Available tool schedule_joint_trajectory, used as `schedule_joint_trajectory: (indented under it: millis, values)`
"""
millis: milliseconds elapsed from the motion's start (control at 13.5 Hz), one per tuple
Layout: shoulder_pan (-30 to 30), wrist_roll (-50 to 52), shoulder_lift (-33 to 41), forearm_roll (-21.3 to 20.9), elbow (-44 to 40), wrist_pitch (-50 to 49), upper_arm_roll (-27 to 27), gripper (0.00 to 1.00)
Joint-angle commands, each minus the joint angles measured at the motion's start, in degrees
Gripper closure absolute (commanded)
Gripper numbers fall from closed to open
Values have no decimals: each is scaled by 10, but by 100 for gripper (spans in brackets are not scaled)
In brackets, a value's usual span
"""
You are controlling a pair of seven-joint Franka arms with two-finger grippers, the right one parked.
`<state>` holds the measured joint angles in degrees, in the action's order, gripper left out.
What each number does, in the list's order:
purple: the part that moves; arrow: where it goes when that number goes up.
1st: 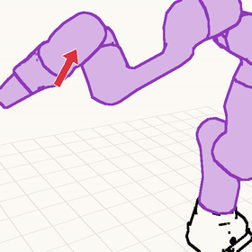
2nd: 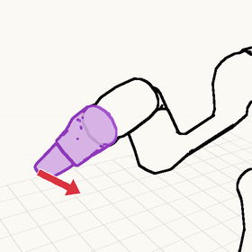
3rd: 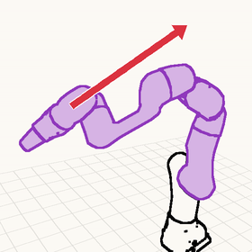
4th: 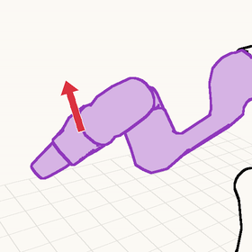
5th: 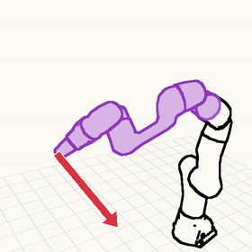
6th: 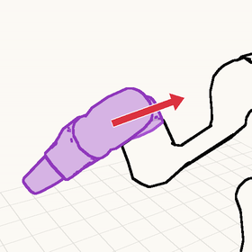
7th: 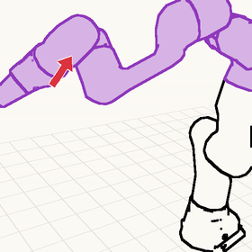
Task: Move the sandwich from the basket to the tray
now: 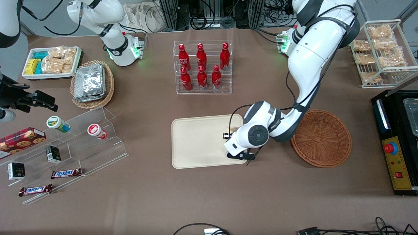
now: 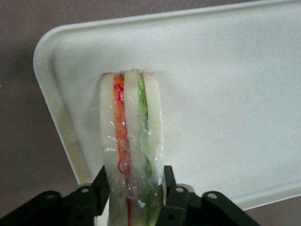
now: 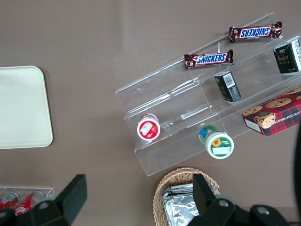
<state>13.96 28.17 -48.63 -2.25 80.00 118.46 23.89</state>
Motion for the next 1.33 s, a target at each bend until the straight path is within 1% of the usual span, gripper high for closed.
schedule_joint_trajectory:
  millis: [0, 74, 148, 296, 370, 667, 889, 963, 1111, 1259]
  values:
    - [1, 14, 16, -3, -18, -19, -2, 0]
    - [-2, 14, 28, -2, -18, -27, -2, 0]
    - [-19, 13, 44, -2, -17, -44, -2, 0]
    - [-41, 11, 88, -3, -13, -117, -2, 0]
    - [-43, 12, 115, -6, -4, -139, -2, 0]
    - [-61, 11, 255, -12, 149, -129, -7, 0]
    - [-74, 4, 380, -11, 306, -63, -6, 0]
    - [-82, 2, 407, -9, 334, -61, -6, 0]
    - [-96, 1, 433, -10, 343, -75, -7, 0]
    - [-139, 4, 436, -6, 307, -127, -7, 0]
